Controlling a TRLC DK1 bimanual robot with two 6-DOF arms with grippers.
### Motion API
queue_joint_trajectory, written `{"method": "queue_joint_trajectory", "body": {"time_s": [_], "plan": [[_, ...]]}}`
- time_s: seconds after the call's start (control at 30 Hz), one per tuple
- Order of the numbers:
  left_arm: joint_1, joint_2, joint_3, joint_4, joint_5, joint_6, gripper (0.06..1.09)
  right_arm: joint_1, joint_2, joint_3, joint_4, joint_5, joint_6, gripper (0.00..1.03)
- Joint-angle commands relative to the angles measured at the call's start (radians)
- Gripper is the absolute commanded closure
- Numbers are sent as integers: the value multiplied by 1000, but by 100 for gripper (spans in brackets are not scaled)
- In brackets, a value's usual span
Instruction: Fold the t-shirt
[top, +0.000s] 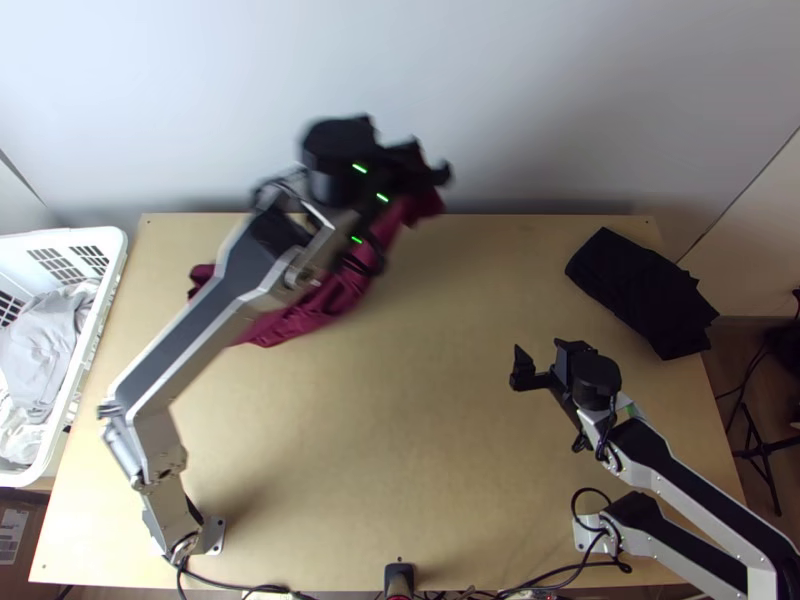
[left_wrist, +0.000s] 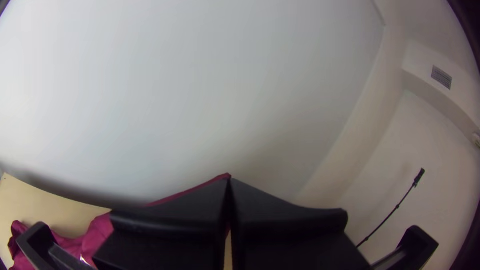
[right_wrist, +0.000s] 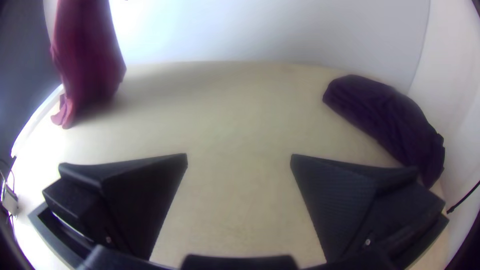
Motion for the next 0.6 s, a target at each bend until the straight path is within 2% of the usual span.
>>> {"method": "queue_joint_trajectory", "body": {"time_s": [0.0,0.27,0.57], "plan": [[-132,71,3,83,-5,38,105,35,-8,-5,-2,1,12,7],[-200,140,30,230,-6,75,105,43,-52,-31,-8,1,38,7],[-266,214,30,345,1,75,105,126,-36,-31,-29,-12,59,7]]}}
